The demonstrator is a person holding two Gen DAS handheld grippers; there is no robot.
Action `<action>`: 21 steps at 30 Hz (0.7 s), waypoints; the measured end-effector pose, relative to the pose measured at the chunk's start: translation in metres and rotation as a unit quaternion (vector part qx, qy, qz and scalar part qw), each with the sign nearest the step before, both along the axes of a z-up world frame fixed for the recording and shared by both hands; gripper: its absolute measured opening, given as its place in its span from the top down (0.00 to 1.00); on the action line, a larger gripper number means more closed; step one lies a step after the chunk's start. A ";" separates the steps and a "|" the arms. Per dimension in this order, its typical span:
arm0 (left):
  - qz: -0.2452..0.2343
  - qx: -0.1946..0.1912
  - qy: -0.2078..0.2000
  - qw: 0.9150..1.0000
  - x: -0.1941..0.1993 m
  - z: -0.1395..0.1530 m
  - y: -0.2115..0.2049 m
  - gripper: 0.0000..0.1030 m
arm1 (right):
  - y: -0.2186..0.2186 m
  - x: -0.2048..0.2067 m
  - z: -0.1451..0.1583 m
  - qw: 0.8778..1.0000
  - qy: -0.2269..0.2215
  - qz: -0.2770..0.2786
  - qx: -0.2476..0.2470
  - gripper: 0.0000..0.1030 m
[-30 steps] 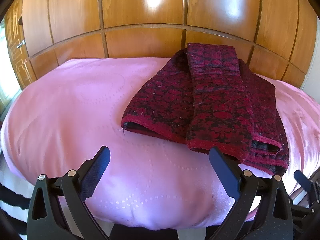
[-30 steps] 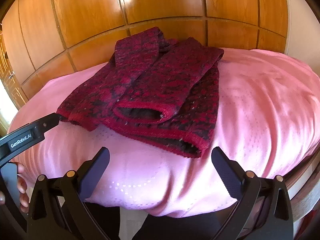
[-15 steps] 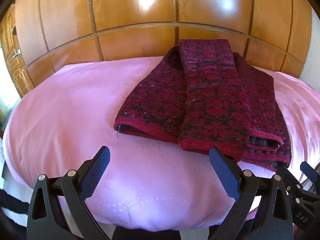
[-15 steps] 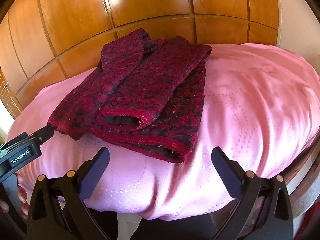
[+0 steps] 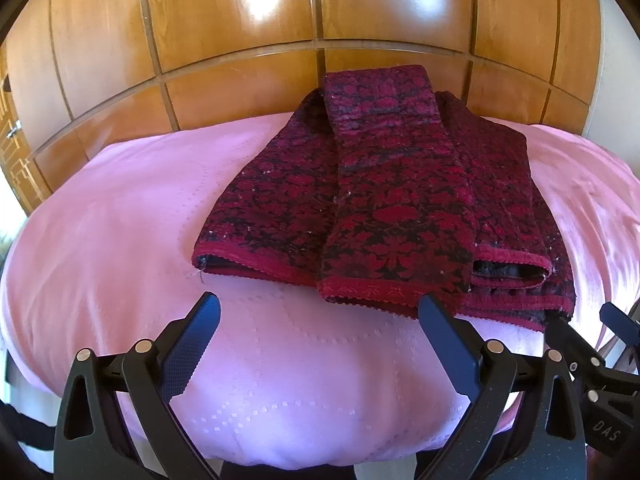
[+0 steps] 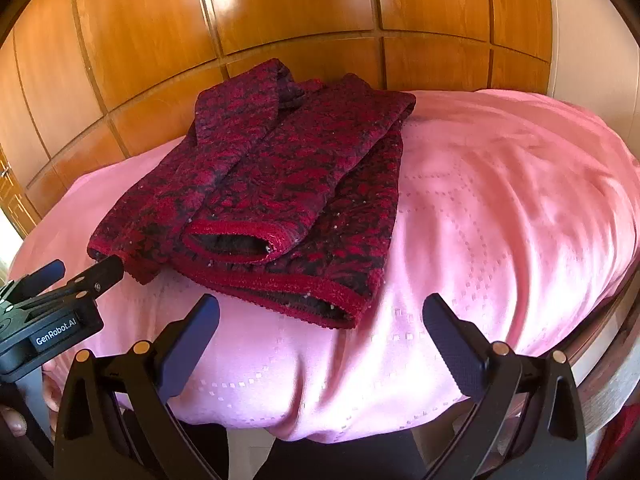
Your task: Fold small clothes
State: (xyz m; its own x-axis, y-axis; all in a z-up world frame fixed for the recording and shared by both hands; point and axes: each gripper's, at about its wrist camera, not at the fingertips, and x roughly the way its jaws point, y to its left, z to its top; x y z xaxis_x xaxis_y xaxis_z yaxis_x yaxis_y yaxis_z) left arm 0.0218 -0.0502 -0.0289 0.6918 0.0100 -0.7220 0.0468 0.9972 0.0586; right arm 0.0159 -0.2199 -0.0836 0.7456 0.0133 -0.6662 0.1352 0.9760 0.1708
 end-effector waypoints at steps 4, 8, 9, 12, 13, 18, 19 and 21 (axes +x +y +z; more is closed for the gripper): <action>-0.002 -0.002 0.001 1.000 0.000 0.000 0.001 0.05 | 0.001 0.000 -0.001 1.000 0.001 0.000 -0.006 0.02; -0.005 -0.002 0.003 1.000 0.002 -0.001 0.001 0.05 | 0.003 0.000 -0.002 1.000 0.001 -0.001 -0.010 0.02; -0.005 -0.003 0.003 1.000 0.002 -0.001 0.001 0.05 | 0.003 0.000 -0.002 1.000 0.002 -0.001 -0.010 0.02; -0.006 -0.005 0.001 1.000 0.002 -0.001 0.000 0.05 | 0.004 0.001 -0.003 1.000 0.005 0.000 -0.012 0.02; -0.007 -0.004 0.001 1.000 0.004 -0.002 -0.001 0.05 | 0.003 0.000 -0.003 1.000 0.005 0.000 -0.012 0.02; -0.032 -0.006 -0.001 0.999 0.005 -0.007 -0.008 0.06 | -0.001 -0.001 0.005 1.000 -0.009 -0.010 -0.027 0.02; -0.039 -0.005 -0.003 0.999 0.004 -0.007 -0.010 0.08 | -0.003 0.000 0.006 0.999 -0.011 -0.014 -0.028 0.02; -0.066 0.000 -0.004 0.998 0.001 -0.011 -0.018 0.12 | -0.011 0.002 0.009 0.999 -0.014 -0.027 -0.031 0.02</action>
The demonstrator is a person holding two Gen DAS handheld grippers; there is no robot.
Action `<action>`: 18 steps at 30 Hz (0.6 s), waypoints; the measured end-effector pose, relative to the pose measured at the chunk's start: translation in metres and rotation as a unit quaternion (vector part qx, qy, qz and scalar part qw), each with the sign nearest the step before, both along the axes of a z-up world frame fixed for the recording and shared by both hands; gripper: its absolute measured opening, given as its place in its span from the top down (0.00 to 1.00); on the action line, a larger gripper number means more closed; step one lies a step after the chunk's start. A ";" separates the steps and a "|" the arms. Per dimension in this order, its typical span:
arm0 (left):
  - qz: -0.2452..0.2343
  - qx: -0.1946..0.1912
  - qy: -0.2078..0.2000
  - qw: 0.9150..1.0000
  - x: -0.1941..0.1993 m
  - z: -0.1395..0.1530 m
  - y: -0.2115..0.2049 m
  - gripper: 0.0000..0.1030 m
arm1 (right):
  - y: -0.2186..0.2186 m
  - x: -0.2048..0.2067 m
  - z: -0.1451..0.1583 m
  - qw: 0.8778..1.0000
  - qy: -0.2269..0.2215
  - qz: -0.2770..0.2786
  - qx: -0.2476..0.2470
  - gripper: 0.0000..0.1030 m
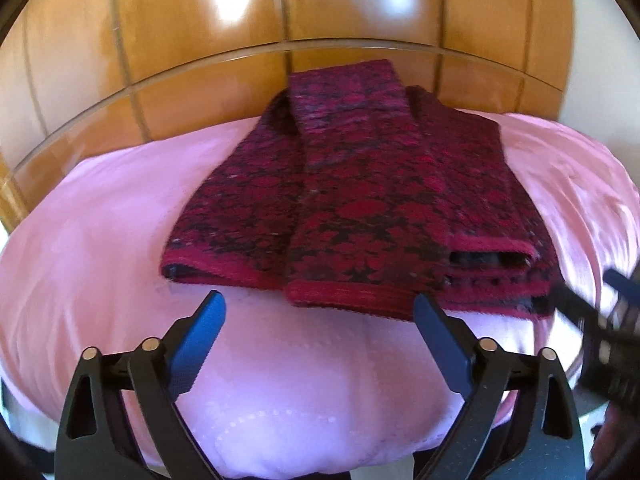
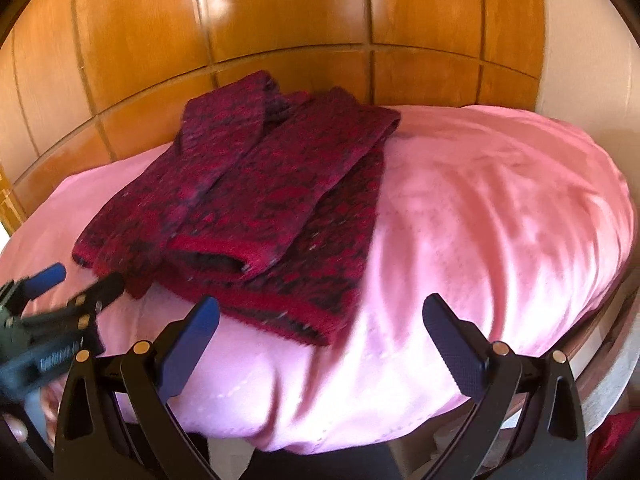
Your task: Fold small clothes
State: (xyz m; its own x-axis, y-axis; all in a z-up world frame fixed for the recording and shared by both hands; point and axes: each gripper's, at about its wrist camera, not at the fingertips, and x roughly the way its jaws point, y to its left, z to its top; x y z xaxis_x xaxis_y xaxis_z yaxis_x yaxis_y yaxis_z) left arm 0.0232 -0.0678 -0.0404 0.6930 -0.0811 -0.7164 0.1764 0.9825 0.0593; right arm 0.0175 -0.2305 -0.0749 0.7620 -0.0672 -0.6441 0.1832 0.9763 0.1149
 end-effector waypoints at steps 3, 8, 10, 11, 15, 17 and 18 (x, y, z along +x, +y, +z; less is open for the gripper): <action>-0.022 0.010 0.007 1.000 0.000 -0.011 -0.007 0.20 | -0.013 0.005 0.004 1.000 -0.002 -0.013 0.011 0.02; -0.023 -0.002 0.039 0.999 0.013 -0.027 -0.005 0.56 | -0.021 0.020 0.009 0.999 -0.001 -0.005 0.040 0.09; -0.019 -0.009 0.047 0.999 0.017 -0.031 0.000 0.87 | -0.021 0.031 0.009 0.998 0.001 0.007 0.059 0.16; -0.013 -0.022 0.054 0.998 0.019 -0.033 0.007 1.00 | -0.019 0.037 0.008 0.998 0.005 0.010 0.063 0.18; -0.018 -0.074 0.040 0.996 0.018 -0.018 0.028 1.00 | -0.007 0.068 -0.002 0.995 0.032 0.048 0.082 0.21; -0.024 -0.076 0.020 0.997 0.015 -0.007 0.032 1.00 | 0.004 0.078 -0.004 0.995 0.029 0.066 0.066 0.23; -0.028 -0.077 0.007 0.997 0.013 0.000 0.034 1.00 | 0.012 0.084 -0.008 0.996 0.036 0.074 0.048 0.32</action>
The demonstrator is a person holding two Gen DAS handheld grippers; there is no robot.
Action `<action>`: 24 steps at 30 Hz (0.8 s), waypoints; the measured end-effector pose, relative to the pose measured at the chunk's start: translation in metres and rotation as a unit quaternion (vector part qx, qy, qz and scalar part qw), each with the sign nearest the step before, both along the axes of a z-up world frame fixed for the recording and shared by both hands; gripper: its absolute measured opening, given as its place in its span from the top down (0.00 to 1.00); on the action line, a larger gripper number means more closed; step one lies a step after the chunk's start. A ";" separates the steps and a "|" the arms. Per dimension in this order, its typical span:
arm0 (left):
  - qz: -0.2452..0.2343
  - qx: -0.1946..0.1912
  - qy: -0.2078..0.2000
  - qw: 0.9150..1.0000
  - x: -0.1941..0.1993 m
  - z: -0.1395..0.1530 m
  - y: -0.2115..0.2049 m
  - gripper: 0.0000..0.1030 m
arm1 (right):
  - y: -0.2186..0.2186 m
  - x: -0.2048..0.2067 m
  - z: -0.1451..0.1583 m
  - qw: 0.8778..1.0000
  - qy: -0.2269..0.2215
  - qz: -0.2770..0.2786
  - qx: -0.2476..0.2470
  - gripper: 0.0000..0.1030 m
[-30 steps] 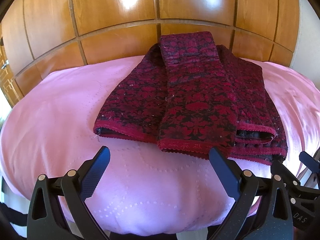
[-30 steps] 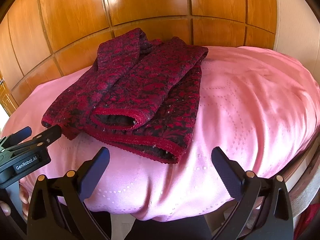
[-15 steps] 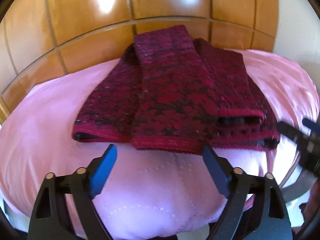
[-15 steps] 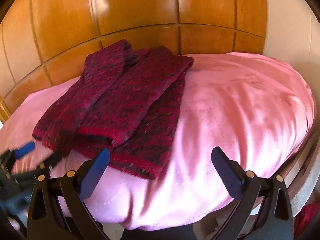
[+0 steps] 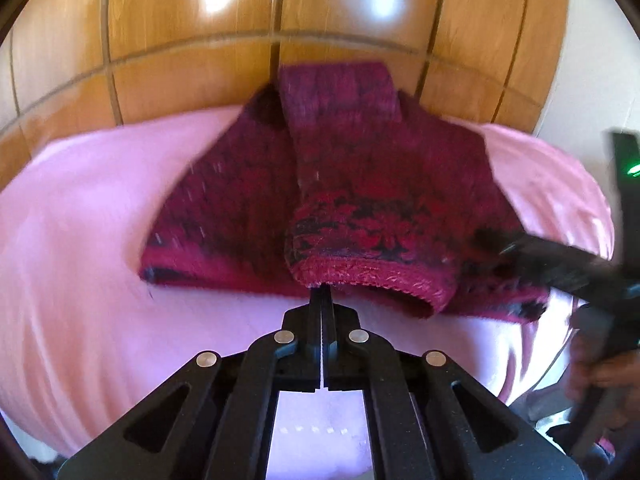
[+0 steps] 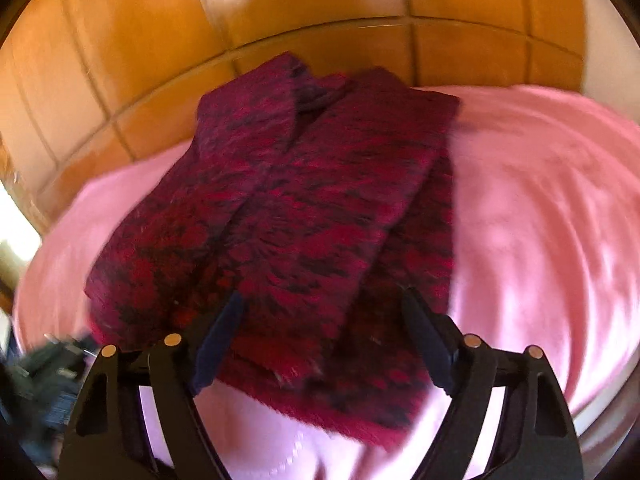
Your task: Fold small clothes
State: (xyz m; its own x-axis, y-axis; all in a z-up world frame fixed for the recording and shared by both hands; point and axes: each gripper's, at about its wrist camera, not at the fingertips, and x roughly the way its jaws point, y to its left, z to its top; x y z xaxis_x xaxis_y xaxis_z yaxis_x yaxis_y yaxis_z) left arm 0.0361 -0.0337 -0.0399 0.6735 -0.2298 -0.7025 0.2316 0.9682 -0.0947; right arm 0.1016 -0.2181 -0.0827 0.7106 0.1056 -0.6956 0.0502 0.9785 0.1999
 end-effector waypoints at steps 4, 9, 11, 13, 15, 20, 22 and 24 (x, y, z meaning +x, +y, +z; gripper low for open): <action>-0.007 -0.015 -0.025 1.000 -0.001 0.016 0.009 1.00 | 0.015 0.007 0.001 0.999 -0.012 0.020 -0.046 0.79; 0.044 -0.101 -0.037 0.993 0.029 0.049 0.058 1.00 | -0.008 0.002 0.023 0.999 -0.036 0.010 -0.037 0.90; 0.058 -0.130 -0.045 0.989 0.039 0.061 0.077 1.00 | -0.027 -0.003 0.037 0.998 -0.049 -0.005 -0.026 0.90; 0.077 -0.121 -0.070 0.987 0.047 0.074 0.090 1.00 | -0.038 -0.005 0.045 0.998 -0.058 -0.017 -0.032 0.90; 0.091 -0.111 -0.073 0.987 0.062 0.078 0.099 1.00 | -0.050 -0.003 0.052 0.996 -0.067 -0.032 -0.047 0.90; 0.102 -0.105 -0.049 0.988 0.082 0.080 0.102 1.00 | -0.102 0.015 0.073 0.988 -0.083 -0.111 -0.063 0.90; 0.079 -0.123 -0.041 0.988 0.076 0.077 0.089 0.96 | -0.128 0.023 0.080 0.982 -0.087 -0.146 -0.081 0.90; 0.037 -0.099 -0.045 0.993 0.067 0.068 0.062 0.64 | -0.162 0.036 0.081 0.977 -0.079 -0.185 -0.071 0.90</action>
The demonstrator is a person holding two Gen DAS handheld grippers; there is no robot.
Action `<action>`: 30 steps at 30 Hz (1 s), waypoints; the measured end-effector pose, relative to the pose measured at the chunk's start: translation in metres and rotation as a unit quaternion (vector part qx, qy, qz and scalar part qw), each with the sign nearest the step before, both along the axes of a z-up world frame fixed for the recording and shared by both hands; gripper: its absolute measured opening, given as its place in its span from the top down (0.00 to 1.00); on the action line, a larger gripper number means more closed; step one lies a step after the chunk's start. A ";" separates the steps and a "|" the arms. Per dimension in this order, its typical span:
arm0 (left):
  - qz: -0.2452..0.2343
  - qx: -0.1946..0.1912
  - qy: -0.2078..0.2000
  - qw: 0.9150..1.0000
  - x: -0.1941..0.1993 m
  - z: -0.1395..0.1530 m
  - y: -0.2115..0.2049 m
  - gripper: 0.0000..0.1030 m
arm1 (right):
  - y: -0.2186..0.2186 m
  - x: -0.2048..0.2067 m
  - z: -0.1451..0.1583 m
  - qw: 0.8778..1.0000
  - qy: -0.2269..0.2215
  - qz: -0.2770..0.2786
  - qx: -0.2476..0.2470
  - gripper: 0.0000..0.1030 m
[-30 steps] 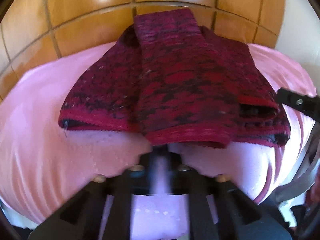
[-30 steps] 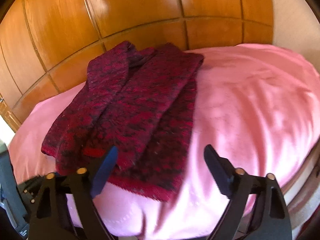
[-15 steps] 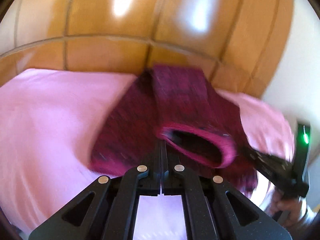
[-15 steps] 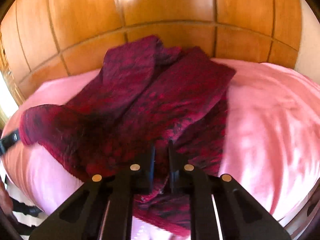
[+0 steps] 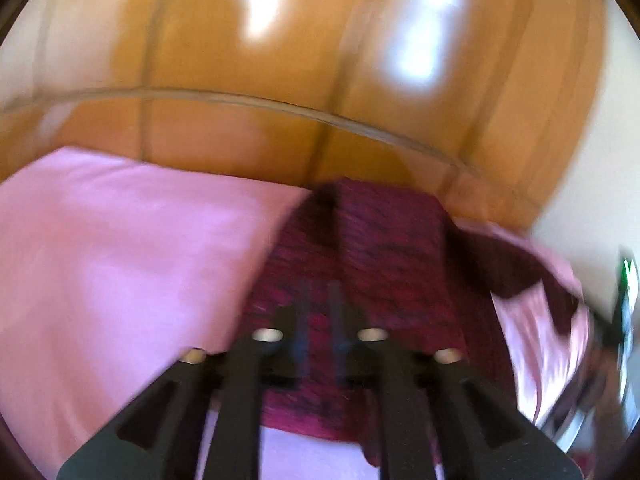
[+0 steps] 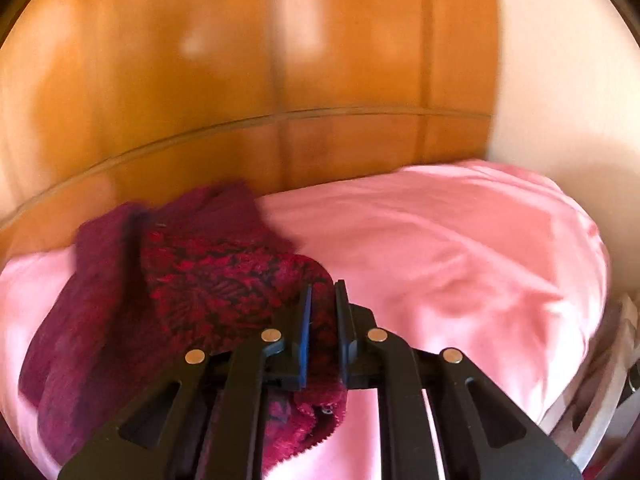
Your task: Fold small clothes
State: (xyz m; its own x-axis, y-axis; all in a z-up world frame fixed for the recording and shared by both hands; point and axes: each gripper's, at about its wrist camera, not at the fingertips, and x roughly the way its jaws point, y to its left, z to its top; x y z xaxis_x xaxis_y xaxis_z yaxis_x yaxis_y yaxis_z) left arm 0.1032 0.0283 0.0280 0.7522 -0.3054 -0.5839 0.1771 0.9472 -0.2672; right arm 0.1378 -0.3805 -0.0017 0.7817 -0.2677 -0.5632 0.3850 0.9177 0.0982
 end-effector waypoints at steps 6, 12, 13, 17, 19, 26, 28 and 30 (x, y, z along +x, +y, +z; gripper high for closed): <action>-0.122 0.050 0.017 0.991 -0.039 -0.041 -0.082 0.20 | -0.107 0.049 -0.022 0.989 0.050 -0.136 0.031 0.90; -0.154 0.152 0.039 0.976 -0.038 -0.080 -0.130 0.62 | -0.158 0.052 -0.039 0.976 0.068 -0.197 0.070 0.33; -0.151 0.116 0.041 0.981 -0.034 -0.073 -0.120 0.76 | -0.154 0.049 -0.037 0.977 0.062 -0.193 0.062 0.26; -0.137 -0.012 0.058 0.989 -0.013 -0.039 -0.065 0.86 | -0.114 0.025 -0.036 0.990 0.053 -0.125 0.047 0.20; -0.108 -0.053 0.044 0.992 0.000 -0.017 -0.029 0.86 | -0.082 0.013 -0.042 0.994 0.056 -0.080 0.049 0.19; 0.158 -0.018 -0.002 0.987 0.086 0.043 0.142 0.86 | 0.027 -0.013 -0.075 0.987 0.084 0.084 0.104 0.19; 0.234 0.002 0.014 0.972 0.117 0.046 0.183 0.76 | 0.053 -0.011 -0.083 0.980 0.096 0.121 0.129 0.19; 0.318 0.046 0.037 0.946 0.134 0.040 0.211 0.45 | 0.077 -0.011 -0.091 0.971 0.110 0.151 0.147 0.19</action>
